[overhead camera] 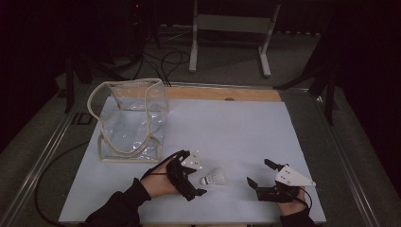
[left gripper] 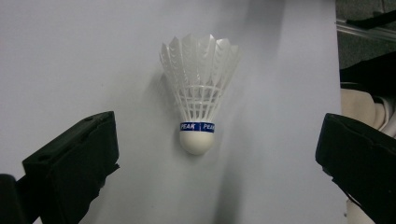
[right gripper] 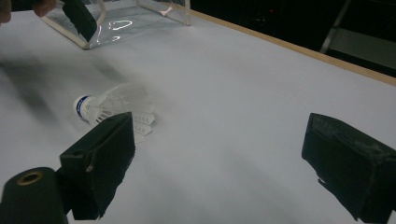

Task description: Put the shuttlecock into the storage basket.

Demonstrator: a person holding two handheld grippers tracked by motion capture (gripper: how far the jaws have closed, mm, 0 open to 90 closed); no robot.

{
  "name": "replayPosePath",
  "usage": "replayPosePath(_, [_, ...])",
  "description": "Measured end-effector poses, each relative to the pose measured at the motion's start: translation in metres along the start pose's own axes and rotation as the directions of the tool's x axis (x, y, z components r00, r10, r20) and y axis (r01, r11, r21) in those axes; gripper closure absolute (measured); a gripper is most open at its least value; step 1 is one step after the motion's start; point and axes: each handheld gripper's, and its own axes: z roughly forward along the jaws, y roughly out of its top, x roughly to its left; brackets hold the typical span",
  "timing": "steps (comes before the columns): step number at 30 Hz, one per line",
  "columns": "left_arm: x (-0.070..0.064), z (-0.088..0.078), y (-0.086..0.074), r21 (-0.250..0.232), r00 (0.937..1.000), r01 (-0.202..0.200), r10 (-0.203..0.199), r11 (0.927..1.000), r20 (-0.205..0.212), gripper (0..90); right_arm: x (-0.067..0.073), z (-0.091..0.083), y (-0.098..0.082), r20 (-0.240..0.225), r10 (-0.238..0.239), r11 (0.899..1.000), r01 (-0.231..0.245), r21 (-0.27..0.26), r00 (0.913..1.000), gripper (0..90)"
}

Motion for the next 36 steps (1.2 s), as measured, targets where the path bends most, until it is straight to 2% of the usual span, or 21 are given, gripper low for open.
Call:
replayPosePath(8, [0.0, 0.012, -0.001, 0.023, 0.9999, -0.012, 0.012, 0.9997, 0.012, 0.9, 0.0, 0.001, 0.0, 0.0, 0.0, 1.0, 0.0, 0.002, 1.0, 9.6])
replayPosePath(16, [0.003, 0.021, -0.004, 0.052, 0.9996, -0.014, 0.012, 0.9986, 0.024, 5.6, -0.001, 0.0, 0.0, -0.002, -0.002, 1.0, 0.002, 0.0, 1.0, 9.6])
replayPosePath(19, [0.004, 0.024, -0.005, 0.057, 0.9995, -0.011, 0.009, 0.9983, 0.029, 8.6, -0.001, 0.0, 0.0, -0.002, -0.001, 1.0, 0.001, 0.001, 1.0, 9.6])
replayPosePath(22, [0.005, 0.025, -0.005, 0.058, 0.9993, -0.006, 0.004, 0.9983, 0.036, 15.3, -0.001, 0.0, 0.0, -0.002, 0.0, 1.0, 0.0, 0.001, 1.0, 9.6])
replayPosePath(28, [0.006, 0.031, -0.007, 0.081, 0.9994, -0.002, -0.001, 0.9967, 0.036, 19.1, -0.001, 0.0, -0.001, -0.002, -0.002, 1.0, 0.002, 0.002, 1.0, 9.6])
replayPosePath(36, [0.005, 0.036, -0.007, 0.097, 0.9996, -0.016, 0.014, 0.9952, 0.024, 31.5, -0.001, 0.0, -0.001, -0.001, -0.002, 1.0, 0.002, 0.002, 1.0, 9.6])
